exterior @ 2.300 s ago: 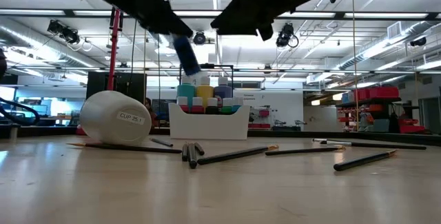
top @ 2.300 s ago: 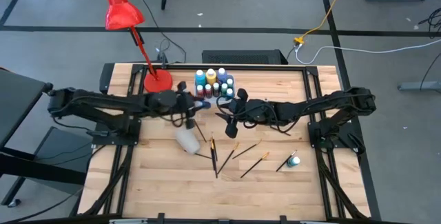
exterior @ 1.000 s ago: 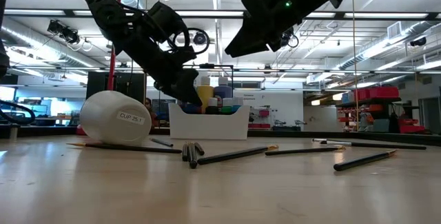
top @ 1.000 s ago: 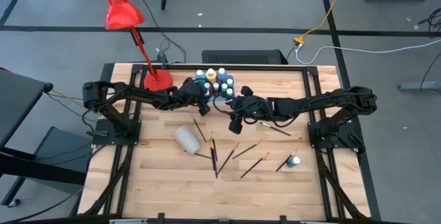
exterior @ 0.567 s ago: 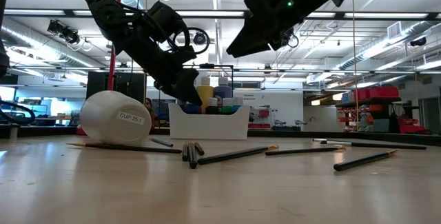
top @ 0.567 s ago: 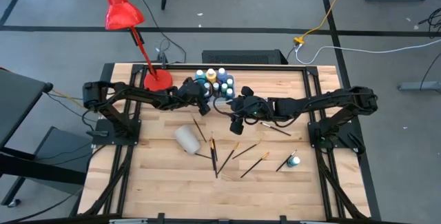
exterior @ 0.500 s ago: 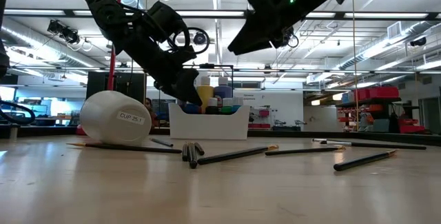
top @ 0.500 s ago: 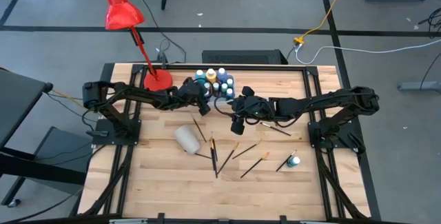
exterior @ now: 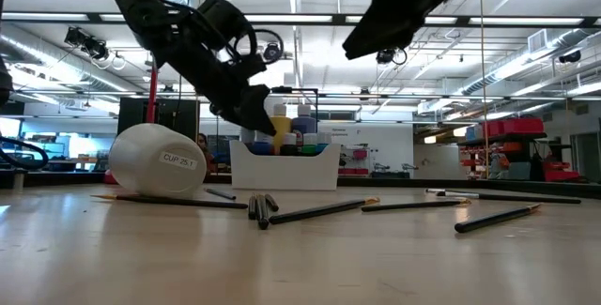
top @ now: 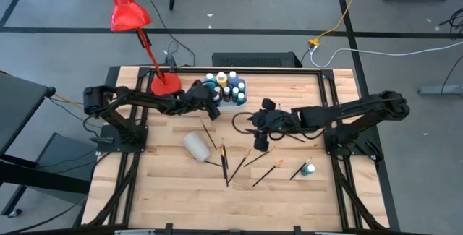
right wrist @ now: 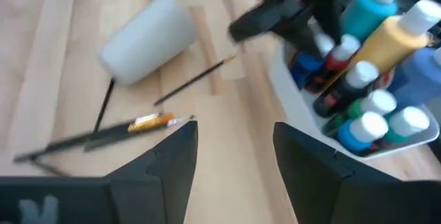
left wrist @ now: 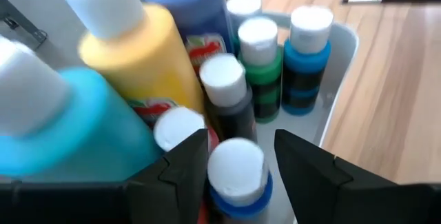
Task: Pick & Place Paint Supplies
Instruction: Put the blue paint bottle into the white bin, then put the green paint bottle into the white bin
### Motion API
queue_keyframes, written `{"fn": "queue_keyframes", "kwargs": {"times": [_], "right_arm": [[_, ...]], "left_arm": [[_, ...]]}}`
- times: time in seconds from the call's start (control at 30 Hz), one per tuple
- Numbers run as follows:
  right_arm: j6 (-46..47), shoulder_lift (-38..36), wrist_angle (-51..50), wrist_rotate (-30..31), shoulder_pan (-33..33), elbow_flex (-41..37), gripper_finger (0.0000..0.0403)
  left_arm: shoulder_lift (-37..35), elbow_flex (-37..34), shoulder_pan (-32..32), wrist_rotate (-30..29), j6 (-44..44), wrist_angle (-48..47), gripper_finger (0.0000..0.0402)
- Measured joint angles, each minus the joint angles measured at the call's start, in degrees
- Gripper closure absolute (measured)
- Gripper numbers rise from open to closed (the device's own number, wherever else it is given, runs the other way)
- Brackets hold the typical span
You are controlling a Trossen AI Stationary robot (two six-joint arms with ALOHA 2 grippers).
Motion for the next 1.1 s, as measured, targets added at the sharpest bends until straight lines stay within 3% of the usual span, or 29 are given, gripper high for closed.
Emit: {"fn": "queue_keyframes", "kwargs": {"times": [0.27,0.47,0.7,0.97,1.1], "right_arm": [[1.16,-3.21,-6.56,-0.15,5.62,0.02,0.0208],[8.72,-8.26,-16.57,0.02,10.07,0.02,0.0208],[15.51,-13.27,-26.16,0.09,16.01,0.02,0.0208],[15.68,-16.90,-28.85,0.30,23.88,0.00,0.0208],[19.09,-18.85,-28.33,3.31,27.97,-0.92,0.0208]], "left_arm": [[-7.31,0.13,-0.16,-0.54,1.02,-1.21,0.0224],[-11.15,0.04,-0.30,-0.38,1.03,-2.31,0.0224],[-11.38,0.04,-0.29,-0.32,1.01,-3.26,0.0224],[-11.31,0.02,-0.31,-0.27,0.85,-3.88,0.0224],[-11.31,0.02,-0.31,-0.29,0.81,-3.82,0.0224]]}}
